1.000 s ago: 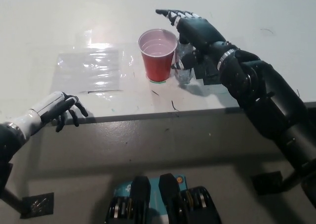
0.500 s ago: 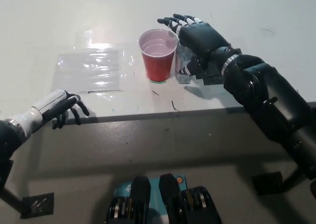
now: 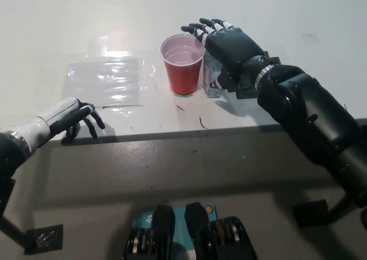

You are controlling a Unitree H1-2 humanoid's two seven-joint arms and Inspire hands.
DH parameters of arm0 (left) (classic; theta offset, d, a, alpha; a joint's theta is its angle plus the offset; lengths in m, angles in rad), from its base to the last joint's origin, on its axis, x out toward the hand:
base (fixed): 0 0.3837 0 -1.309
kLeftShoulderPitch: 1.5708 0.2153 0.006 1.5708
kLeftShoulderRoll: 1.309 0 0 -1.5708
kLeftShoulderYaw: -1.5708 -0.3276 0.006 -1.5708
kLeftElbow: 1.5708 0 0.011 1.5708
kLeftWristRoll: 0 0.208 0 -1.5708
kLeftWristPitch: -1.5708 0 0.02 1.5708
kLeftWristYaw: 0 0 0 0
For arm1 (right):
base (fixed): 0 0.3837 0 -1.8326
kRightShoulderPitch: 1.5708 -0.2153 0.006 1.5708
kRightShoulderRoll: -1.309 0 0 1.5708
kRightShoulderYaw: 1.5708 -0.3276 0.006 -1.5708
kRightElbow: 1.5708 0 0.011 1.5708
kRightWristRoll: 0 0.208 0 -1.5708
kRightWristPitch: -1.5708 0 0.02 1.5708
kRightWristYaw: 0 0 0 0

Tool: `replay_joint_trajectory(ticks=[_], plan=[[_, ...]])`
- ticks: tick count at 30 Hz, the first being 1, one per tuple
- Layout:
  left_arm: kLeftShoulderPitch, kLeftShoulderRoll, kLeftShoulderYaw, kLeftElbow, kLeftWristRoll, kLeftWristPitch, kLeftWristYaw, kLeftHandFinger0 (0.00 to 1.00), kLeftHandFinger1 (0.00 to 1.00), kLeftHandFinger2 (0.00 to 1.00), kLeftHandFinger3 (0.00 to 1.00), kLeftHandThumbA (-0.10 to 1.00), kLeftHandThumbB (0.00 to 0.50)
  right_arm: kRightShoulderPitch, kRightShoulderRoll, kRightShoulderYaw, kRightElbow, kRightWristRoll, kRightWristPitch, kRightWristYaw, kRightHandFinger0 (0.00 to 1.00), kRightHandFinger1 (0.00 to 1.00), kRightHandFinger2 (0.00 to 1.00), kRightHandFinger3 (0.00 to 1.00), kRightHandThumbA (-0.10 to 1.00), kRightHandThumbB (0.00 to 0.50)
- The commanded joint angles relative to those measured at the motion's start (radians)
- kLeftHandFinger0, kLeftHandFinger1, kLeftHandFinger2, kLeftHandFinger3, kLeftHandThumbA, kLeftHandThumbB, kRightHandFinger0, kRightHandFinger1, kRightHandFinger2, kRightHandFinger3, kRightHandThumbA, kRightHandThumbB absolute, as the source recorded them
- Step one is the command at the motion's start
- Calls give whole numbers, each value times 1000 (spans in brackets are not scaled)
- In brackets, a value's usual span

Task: The robot uses its right hand to press the hand soap kept in the middle of the table to get liquid hand soap out

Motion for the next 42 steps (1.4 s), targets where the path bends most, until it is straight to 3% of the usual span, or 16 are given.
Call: replay_joint_trajectory(ticks=[1, 5, 9, 12, 13, 18, 23, 26, 30, 33, 36, 39, 42], plan=[[-55, 51, -1, -18, 22, -31, -13, 116, 94, 368, 619, 1000, 321, 40, 6, 14, 39, 0, -5, 57, 1000, 1000, 1000, 1000, 1000, 376], [-55, 48, 5, -20, 15, -24, -10, 77, 74, 352, 605, 1000, 323, 63, 18, 4, 51, 12, 0, 51, 1000, 1000, 1000, 1000, 1000, 385], [-58, 50, 9, -27, 13, -20, -12, 66, 84, 370, 621, 1000, 314, 77, 30, -12, 68, 8, 10, 23, 1000, 1000, 1000, 1000, 1000, 349], [-57, 49, 15, -23, 5, -22, -13, 103, 80, 356, 621, 1000, 319, 90, 40, -29, 84, 18, 15, 8, 1000, 1000, 1000, 1000, 1000, 341], [-57, 50, 14, -23, 6, -28, -13, 87, 69, 346, 614, 1000, 316, 96, 44, -39, 88, 27, 13, 1, 1000, 1000, 1000, 1000, 1000, 357], [-58, 49, 10, -22, 21, -42, -2, 63, 55, 335, 600, 1000, 326, 134, 60, -67, 142, 42, -41, -61, 1000, 1000, 1000, 1000, 1000, 340], [-62, 46, 17, -22, 9, -37, -7, 54, 44, 321, 618, 1000, 328, 164, 70, -64, 146, 25, -19, -78, 1000, 1000, 1000, 1000, 1000, 325], [-63, 50, 17, -25, 13, -41, -7, 58, 41, 300, 614, 1000, 304, 154, 71, -46, 200, 6, -48, -110, 1000, 1000, 1000, 1000, 1000, 354], [-72, 52, 21, -25, 12, -35, -9, 30, 29, 301, 620, 1000, 319, 137, 68, -25, 230, -8, -50, -108, 1000, 1000, 1000, 1000, 1000, 367], [-81, 55, 20, -31, 8, -18, -18, 94, 37, 285, 614, 1000, 332, 120, 68, 1, 260, -29, -38, -106, 1000, 1000, 1000, 1000, 1000, 420], [-93, 60, 16, -23, 13, -32, -19, 84, 18, 266, 604, 1000, 324, 112, 66, 7, 264, -30, -34, -116, 1000, 1000, 1000, 1000, 1000, 441], [-99, 62, 16, -25, 12, -29, -19, 34, 24, 279, 595, 1000, 316, 105, 61, 19, 258, -40, -41, -122, 1000, 1000, 1000, 1000, 1000, 416], [-110, 63, 13, -22, 15, -30, -20, 50, 43, 303, 597, 1000, 334, 96, 65, 35, 278, -55, -50, -136, 1000, 1000, 1000, 1000, 1000, 454]])
